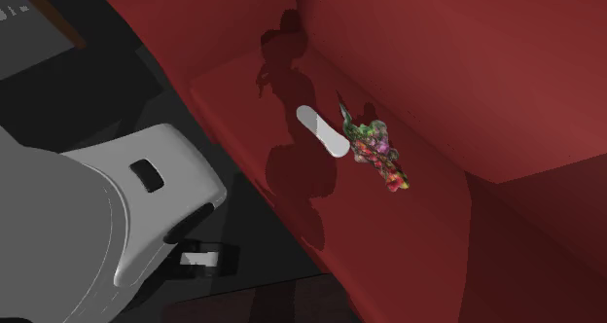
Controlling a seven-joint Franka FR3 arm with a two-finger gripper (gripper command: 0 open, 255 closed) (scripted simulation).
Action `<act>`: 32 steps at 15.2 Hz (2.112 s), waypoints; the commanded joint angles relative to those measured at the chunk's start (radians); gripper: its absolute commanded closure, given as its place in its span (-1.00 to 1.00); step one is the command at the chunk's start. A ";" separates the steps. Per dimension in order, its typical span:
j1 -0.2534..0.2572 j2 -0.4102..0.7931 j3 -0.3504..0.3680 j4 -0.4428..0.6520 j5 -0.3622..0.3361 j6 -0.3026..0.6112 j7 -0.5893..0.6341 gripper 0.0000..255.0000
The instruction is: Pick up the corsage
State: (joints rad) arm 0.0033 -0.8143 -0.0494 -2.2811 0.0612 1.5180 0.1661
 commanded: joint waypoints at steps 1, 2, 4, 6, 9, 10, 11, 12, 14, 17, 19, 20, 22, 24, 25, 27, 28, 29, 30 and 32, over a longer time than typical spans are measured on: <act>0.000 0.000 0.000 0.000 0.000 0.000 0.000 -1.00; -0.004 0.021 -0.008 -0.006 -0.015 0.021 -0.014 -1.00; -0.012 0.066 -0.023 -0.016 -0.045 0.065 -0.041 -1.00; -0.020 0.114 -0.039 -0.021 -0.074 0.108 -0.067 -1.00; -0.032 0.192 -0.062 -0.021 -0.115 0.174 -0.102 -1.00; -0.037 0.220 -0.069 -0.019 -0.129 0.195 -0.113 -1.00; -0.041 0.248 -0.077 -0.015 -0.142 0.216 -0.124 -1.00; -0.045 0.278 -0.085 -0.010 -0.154 0.237 -0.134 -1.00; -0.054 0.338 -0.099 0.003 -0.179 0.278 -0.154 -1.00; -0.067 0.432 -0.121 0.031 -0.213 0.337 -0.181 -1.00; -0.075 0.497 -0.135 0.055 -0.233 0.374 -0.198 -1.00; -0.079 0.530 -0.142 0.069 -0.243 0.391 -0.206 -1.00; -0.087 0.598 -0.155 0.101 -0.261 0.424 -0.222 -1.00; -0.096 0.666 -0.168 0.137 -0.277 0.454 -0.238 -1.00; -0.101 0.701 -0.174 0.156 -0.284 0.468 -0.245 -1.00; -0.110 0.771 -0.185 0.200 -0.297 0.494 -0.260 -1.00; -0.115 0.807 -0.190 0.223 -0.303 0.506 -0.268 -1.00; -0.120 0.842 -0.195 0.247 -0.308 0.517 -0.275 -1.00; -0.126 0.878 -0.200 0.273 -0.313 0.527 -0.282 -1.00; -0.137 0.951 -0.209 0.328 -0.321 0.544 -0.297 -1.00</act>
State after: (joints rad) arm -0.1286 0.0977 -0.2545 -1.9860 -0.2556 2.0562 -0.1230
